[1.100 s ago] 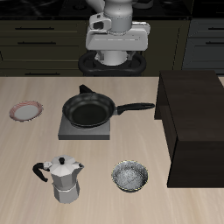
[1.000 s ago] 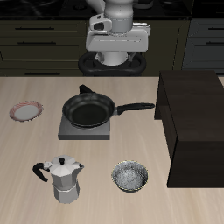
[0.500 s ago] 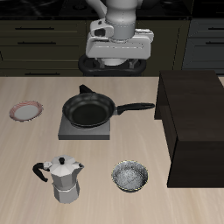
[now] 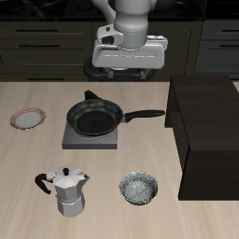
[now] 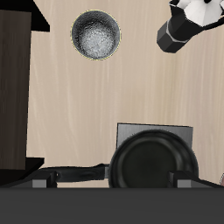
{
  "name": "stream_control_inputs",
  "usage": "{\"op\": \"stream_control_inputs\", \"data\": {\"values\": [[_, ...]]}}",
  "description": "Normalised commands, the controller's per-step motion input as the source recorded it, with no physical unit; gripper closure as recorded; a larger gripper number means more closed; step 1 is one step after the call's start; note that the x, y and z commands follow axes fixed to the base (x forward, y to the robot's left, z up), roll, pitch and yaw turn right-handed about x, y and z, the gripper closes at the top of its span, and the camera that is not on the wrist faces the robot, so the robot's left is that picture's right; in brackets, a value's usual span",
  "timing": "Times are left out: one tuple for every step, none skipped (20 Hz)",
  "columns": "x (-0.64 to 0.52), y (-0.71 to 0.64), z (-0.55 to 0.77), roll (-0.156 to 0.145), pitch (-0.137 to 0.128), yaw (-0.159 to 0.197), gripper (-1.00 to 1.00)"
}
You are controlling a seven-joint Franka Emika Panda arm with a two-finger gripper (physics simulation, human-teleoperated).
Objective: Place the bowl on top of the shelf
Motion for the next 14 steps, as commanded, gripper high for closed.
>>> {"op": "stream_control_inputs", "data": {"values": [[0.15, 0.02, 0.00, 0.003, 0.003, -0.021, -1.00], [0.30, 0.09, 0.04, 0.011, 0.005, -0.005, -1.00], [0.25, 0.05, 0.07, -0.027, -0.019, -0.017, -1.00], [0.20, 0.09, 0.00, 0.021, -0.012, -0.013, -1.00], [0.27, -0.01, 0.09, -0.023, -0.038, 0.011, -1.00], [0.27, 0.00, 0.01, 0.006, 0.032, -0.033, -1.00], [0.44, 0.01, 0.11, 0.001, -0.040, -0.013, -1.00], [0.24, -0.02, 0.06, -0.015, -0.020, 0.034, -1.00], [0.29, -0.08, 0.04, -0.021, 0.029, -0.081, -1.00], [0.24, -0.04, 0.00, 0.017, 0.034, -0.036, -1.00], [0.19, -0.05, -0.01, -0.035, -0.012, -0.008, -1.00], [0.21, -0.06, 0.03, -0.004, -0.046, -0.001, -1.00], [0.24, -0.03, 0.02, 0.020, -0.023, 0.016, -1.00], [0.26, -0.15, -0.01, -0.051, 0.014, -0.025, -1.00]]}}
